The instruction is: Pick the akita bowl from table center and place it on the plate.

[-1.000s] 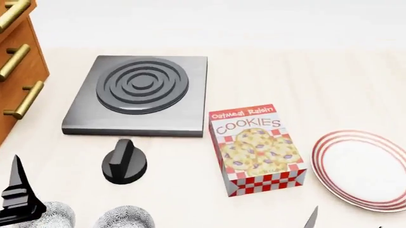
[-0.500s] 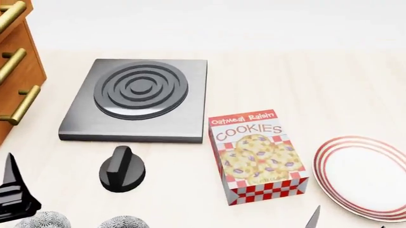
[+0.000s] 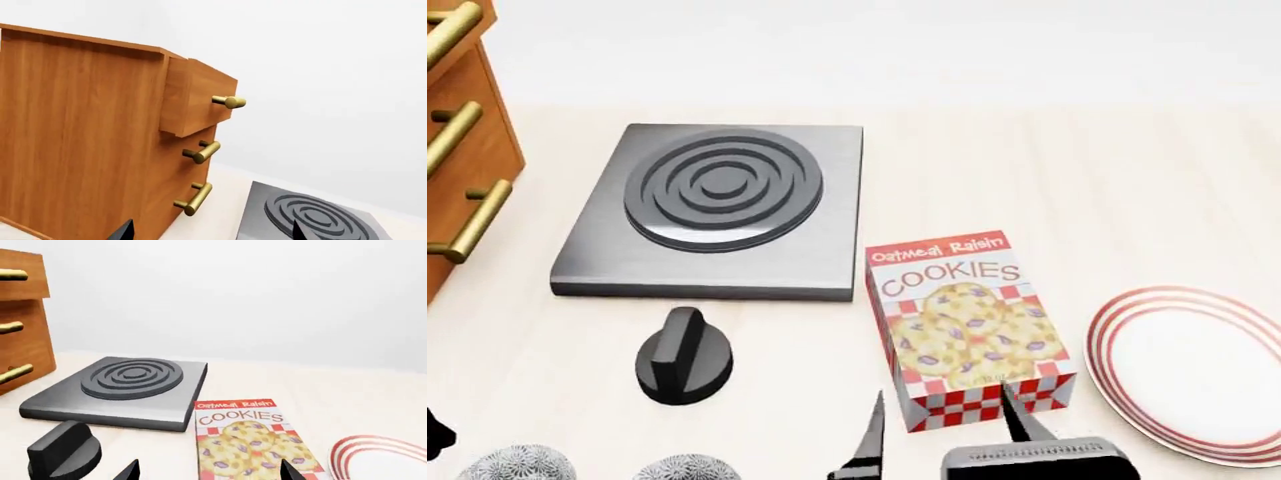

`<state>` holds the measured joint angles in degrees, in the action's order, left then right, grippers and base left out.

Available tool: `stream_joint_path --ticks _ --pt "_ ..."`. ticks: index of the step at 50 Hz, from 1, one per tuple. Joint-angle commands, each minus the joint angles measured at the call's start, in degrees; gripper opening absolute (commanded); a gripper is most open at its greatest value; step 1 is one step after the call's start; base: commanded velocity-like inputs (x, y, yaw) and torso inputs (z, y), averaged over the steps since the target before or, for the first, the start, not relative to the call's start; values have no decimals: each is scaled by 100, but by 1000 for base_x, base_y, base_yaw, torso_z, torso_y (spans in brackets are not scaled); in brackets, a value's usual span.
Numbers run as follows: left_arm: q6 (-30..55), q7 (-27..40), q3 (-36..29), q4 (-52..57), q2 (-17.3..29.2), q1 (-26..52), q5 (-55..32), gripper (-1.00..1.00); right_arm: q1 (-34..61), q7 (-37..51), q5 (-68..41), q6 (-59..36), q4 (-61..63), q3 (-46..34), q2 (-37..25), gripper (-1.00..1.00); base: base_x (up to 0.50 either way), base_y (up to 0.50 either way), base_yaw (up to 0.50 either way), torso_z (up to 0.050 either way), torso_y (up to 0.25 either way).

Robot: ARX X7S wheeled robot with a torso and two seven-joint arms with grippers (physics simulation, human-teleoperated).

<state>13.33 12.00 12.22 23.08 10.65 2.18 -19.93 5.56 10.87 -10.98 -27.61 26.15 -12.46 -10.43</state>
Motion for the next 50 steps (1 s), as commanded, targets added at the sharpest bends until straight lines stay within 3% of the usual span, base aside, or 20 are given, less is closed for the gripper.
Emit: stream_joint_path --ticks 1,27,40,50 --pt "-31 86 153 114 -12 -61 -199 100 1222 -694 -241 -1887 -230 -1173 14 100 0 0 0 0 0" --pt "-206 95 209 15 27 -182 -400 100 1974 -1069 -1432 -3255 -1424 -829 657 100 0 0 0 0 0" --pt "-214 180 267 57 42 -158 -525 100 2106 -1051 -1669 -3453 -1508 -851 589 100 0 0 0 0 0" --pt "-212 209 237 130 64 -161 -588 100 2398 -1355 -1816 -3429 -2238 -952 581 100 0 0 0 0 0"
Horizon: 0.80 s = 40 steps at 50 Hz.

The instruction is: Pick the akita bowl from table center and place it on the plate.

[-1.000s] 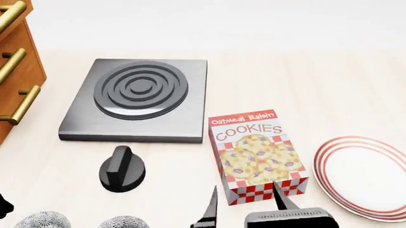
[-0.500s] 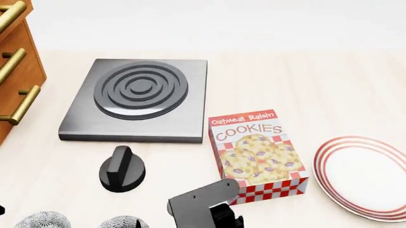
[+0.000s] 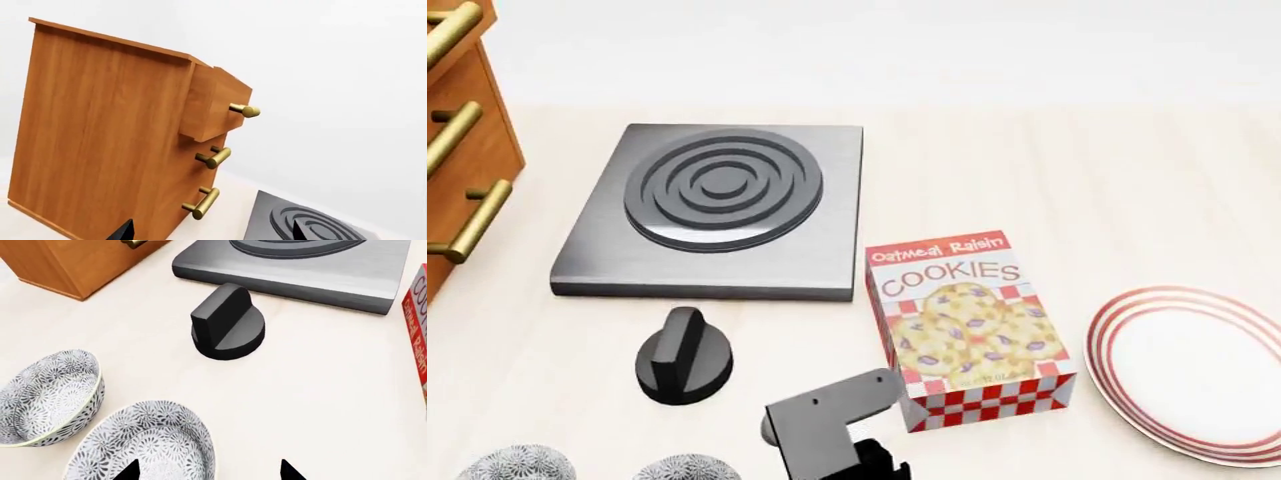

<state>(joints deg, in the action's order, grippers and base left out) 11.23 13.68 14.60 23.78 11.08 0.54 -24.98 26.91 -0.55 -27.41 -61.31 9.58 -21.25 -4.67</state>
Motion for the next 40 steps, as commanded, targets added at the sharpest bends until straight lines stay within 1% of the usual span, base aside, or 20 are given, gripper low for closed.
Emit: stream_joint_path --ticks 1,19,20,21,40 --pt "-5 36 -7 82 23 -5 -94 100 290 -227 -172 -40 -636 -84 6 100 0 0 0 0 0" --pt "-48 80 -2 196 47 -62 -239 100 571 -489 -339 306 -1558 -84 66 100 0 0 0 0 0" --pt "-53 81 0 194 49 -65 -245 100 578 -522 -384 305 -1602 -67 77 100 0 0 0 0 0" --pt "-44 98 46 233 62 -106 -278 100 526 -812 -588 314 -1806 -2 89 100 0 0 0 0 0" --pt "-90 135 28 216 107 -122 -344 100 578 -767 -746 375 -1901 -141 35 100 0 0 0 0 0"
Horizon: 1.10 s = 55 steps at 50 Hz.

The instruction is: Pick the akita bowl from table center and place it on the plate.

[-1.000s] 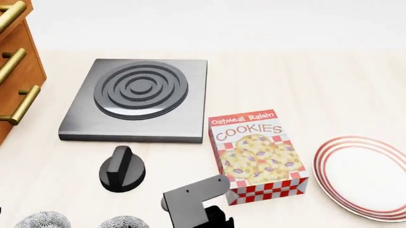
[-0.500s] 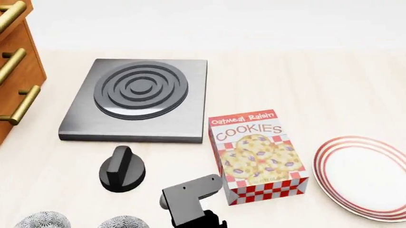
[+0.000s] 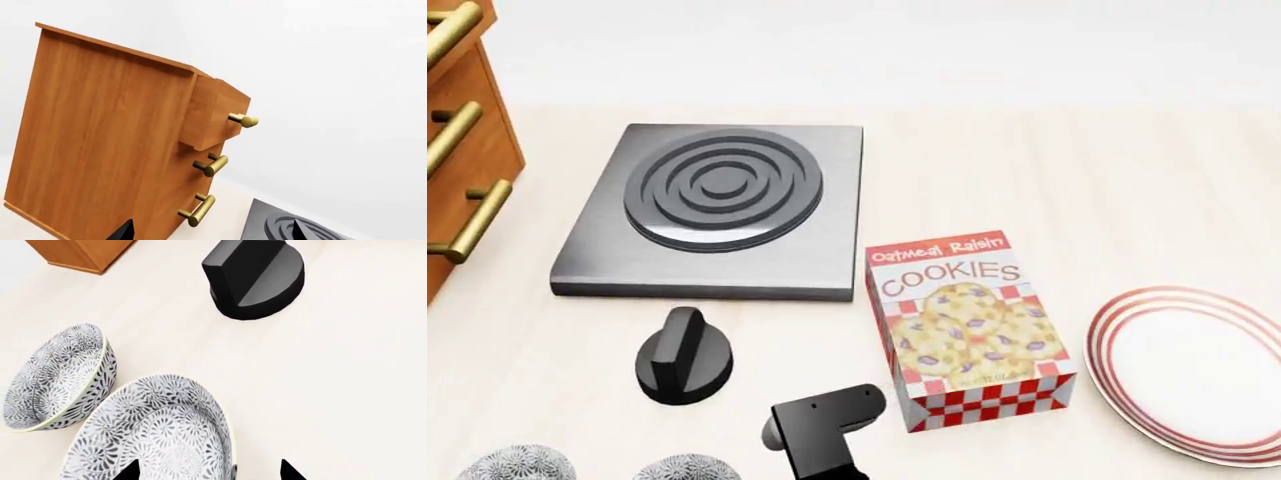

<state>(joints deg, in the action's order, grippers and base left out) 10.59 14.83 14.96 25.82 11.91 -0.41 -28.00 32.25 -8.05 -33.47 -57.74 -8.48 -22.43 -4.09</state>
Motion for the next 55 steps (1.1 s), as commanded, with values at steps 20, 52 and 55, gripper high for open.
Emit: stream_joint_path --ticks 20,52,55 --pt "-78 67 -17 36 72 -82 -91 100 27 -27 -224 294 -333 -49 -104 100 0 0 0 0 0" --pt "-33 195 -12 127 186 -85 -231 100 113 -162 -274 730 -967 -165 -125 -100 0 0 0 0 0" --pt "-28 205 -15 141 194 -92 -243 100 98 -130 -299 710 -900 -173 -141 -100 0 0 0 0 0"
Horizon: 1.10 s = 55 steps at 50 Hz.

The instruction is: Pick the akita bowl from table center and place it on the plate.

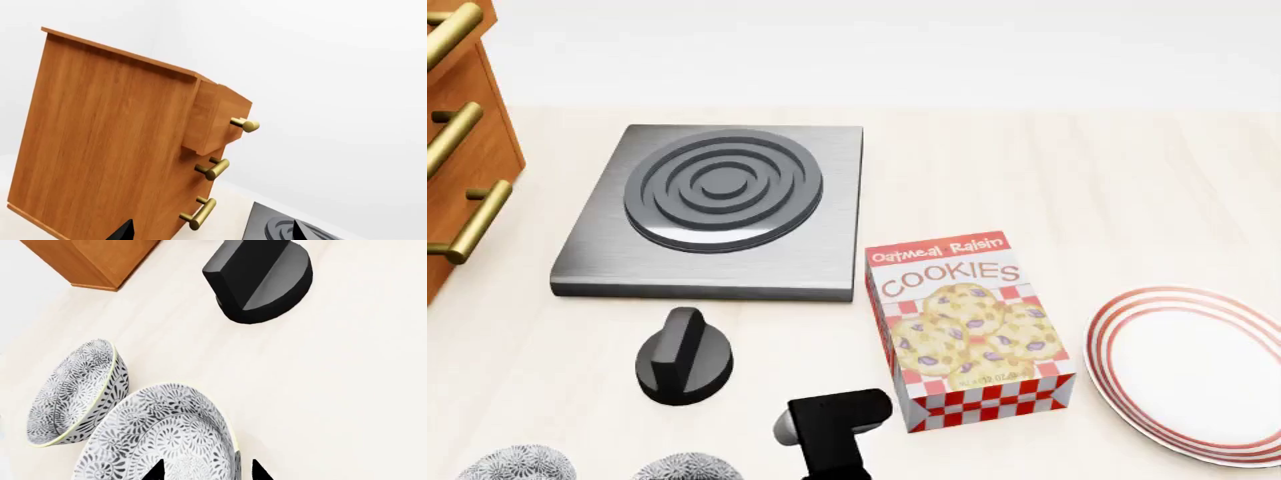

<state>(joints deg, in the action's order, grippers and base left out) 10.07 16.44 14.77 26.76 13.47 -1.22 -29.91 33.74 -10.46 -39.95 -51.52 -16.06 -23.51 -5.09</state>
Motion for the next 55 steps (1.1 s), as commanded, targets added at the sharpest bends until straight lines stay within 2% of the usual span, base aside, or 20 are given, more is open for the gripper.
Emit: stream_joint_path --ticks 1,12,18,25,35,47,55 --pt "25 48 2 53 42 -15 -55 100 -54 127 338 80 -124 -63 -45 -100 0 0 0 0 0" --pt "-17 56 -1 44 54 -42 -85 100 -141 416 381 245 381 -49 -129 -100 0 0 0 0 0" --pt "-41 65 -9 65 61 -72 -86 100 -456 947 884 565 1812 -417 -428 -100 0 0 0 0 0" --pt "-41 88 -4 75 84 -69 -113 100 -595 1311 1022 683 2720 -350 -645 -100 0 0 0 0 0" --pt "-31 120 -26 98 114 -56 -130 100 -663 1954 1484 777 4606 -234 -1260 -100 0 0 0 0 0" --pt "-94 105 -53 112 121 -109 -144 100 -422 2808 1701 -50 6358 577 -1998 -100 0 0 0 0 0" --pt "-153 101 -64 126 124 -147 -136 100 -433 3033 1506 -355 6970 1663 -2354 -100 0 0 0 0 0"
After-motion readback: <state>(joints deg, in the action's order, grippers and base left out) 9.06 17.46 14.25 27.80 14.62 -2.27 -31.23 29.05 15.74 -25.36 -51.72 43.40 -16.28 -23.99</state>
